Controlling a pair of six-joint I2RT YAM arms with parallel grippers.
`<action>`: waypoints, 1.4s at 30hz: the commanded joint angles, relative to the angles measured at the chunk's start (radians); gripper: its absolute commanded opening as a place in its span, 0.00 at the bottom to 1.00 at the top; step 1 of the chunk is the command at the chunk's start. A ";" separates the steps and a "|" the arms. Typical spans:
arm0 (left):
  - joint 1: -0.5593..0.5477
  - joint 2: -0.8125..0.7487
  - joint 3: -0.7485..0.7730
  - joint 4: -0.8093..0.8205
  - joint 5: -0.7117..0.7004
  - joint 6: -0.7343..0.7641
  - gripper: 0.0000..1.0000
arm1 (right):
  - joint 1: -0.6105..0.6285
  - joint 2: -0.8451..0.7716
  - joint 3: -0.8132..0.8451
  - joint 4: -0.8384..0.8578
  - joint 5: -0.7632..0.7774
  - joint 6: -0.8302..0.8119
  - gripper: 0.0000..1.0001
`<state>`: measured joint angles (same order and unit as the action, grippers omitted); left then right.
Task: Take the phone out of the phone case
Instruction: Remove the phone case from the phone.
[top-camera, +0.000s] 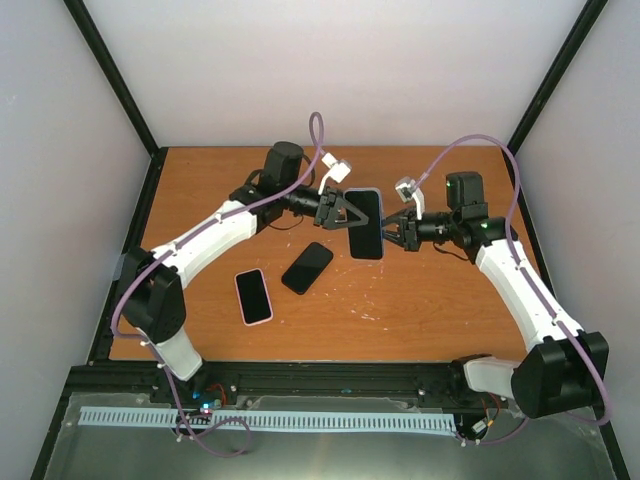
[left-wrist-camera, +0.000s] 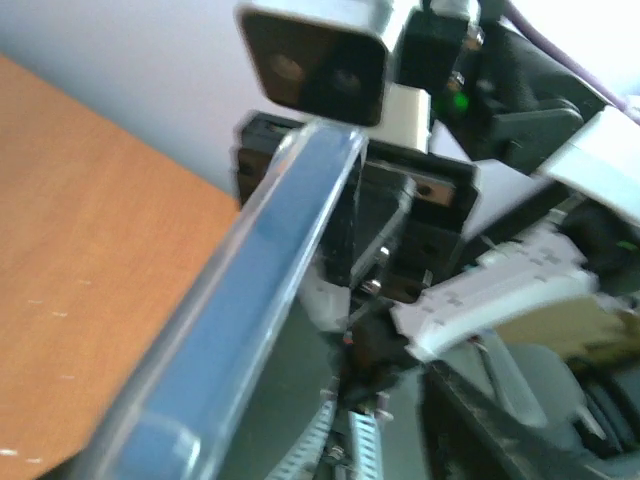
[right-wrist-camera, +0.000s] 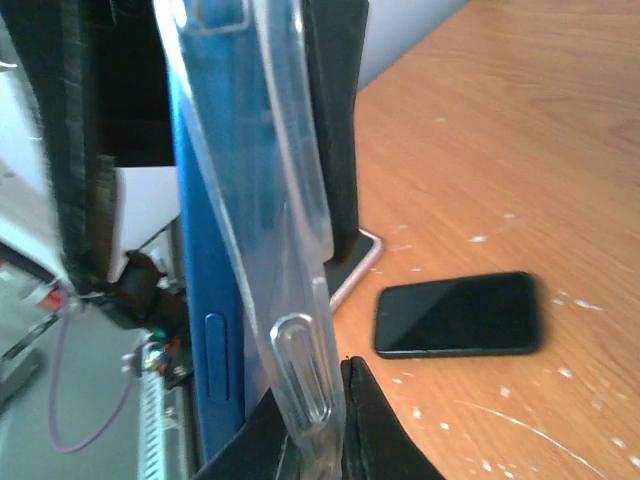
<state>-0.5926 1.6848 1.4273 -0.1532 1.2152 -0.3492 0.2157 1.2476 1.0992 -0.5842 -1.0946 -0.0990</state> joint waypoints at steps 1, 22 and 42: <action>-0.012 -0.026 0.017 0.020 -0.310 -0.041 0.62 | -0.050 -0.068 -0.069 0.165 0.179 0.089 0.03; -0.460 0.014 -0.131 0.164 -1.529 0.127 0.64 | -0.056 0.020 -0.034 -0.009 0.628 0.434 0.03; -0.542 0.081 -0.132 0.252 -1.603 0.214 0.63 | -0.073 0.035 -0.035 -0.011 0.567 0.491 0.03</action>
<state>-1.1069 1.7695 1.2800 0.0551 -0.3679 -0.1673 0.1532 1.2842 1.0317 -0.6361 -0.4770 0.3649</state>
